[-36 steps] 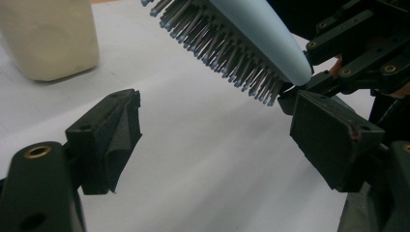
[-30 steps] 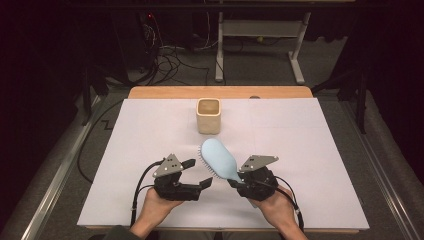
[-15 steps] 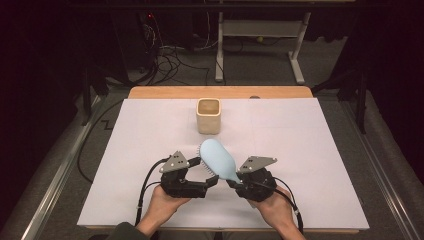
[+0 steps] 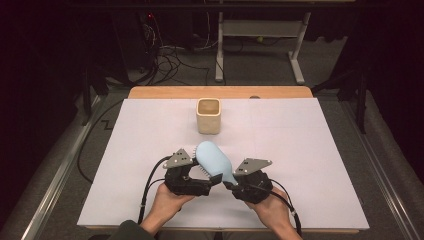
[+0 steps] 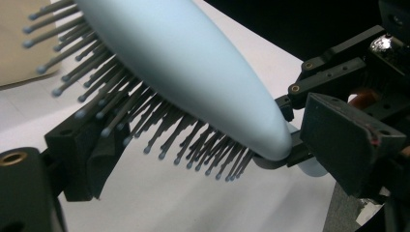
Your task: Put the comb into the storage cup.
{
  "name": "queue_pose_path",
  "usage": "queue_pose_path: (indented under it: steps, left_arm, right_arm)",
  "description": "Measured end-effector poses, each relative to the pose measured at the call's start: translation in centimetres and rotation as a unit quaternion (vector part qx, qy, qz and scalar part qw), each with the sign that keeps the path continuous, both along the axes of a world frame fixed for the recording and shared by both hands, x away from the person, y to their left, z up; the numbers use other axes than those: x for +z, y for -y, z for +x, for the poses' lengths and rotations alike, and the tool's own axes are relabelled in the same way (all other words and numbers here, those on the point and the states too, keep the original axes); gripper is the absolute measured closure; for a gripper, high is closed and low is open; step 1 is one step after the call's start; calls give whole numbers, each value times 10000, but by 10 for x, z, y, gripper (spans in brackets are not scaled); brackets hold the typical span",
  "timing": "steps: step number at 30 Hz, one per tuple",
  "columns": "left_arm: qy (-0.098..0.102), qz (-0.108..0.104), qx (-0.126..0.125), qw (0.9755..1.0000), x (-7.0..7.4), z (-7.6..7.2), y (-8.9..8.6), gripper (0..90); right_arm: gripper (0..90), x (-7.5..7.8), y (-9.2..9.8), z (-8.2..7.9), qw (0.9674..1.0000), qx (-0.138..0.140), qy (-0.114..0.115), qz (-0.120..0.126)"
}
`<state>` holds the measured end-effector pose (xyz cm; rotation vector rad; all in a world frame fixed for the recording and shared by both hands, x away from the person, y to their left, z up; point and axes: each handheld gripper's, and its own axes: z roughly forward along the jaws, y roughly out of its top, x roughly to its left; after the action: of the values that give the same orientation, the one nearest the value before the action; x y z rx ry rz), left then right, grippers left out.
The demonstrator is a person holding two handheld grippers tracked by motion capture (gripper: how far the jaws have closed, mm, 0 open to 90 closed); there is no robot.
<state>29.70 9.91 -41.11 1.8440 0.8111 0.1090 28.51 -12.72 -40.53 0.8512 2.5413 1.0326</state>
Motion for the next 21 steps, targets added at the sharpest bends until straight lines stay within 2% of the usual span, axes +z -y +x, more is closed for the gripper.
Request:
queue_pose_path:
  steps: [12, 17, 21]
  left_arm:
    - [-80, 66, 103, 9999, 0, 5, 7, 130]
    - [-221, 135, 84, 9996, 1, 7, 6, 174]
    - [-337, 41, 103, 9994, 3, 8, 2, 208]
  right_arm:
    - [708, -2, -7, -3, 9999, 57, 100, -75]
    - [708, -2, -10, -3, 9998, 65, 117, -137]
    - [708, -1, -12, -2, 9997, 91, 139, -168]
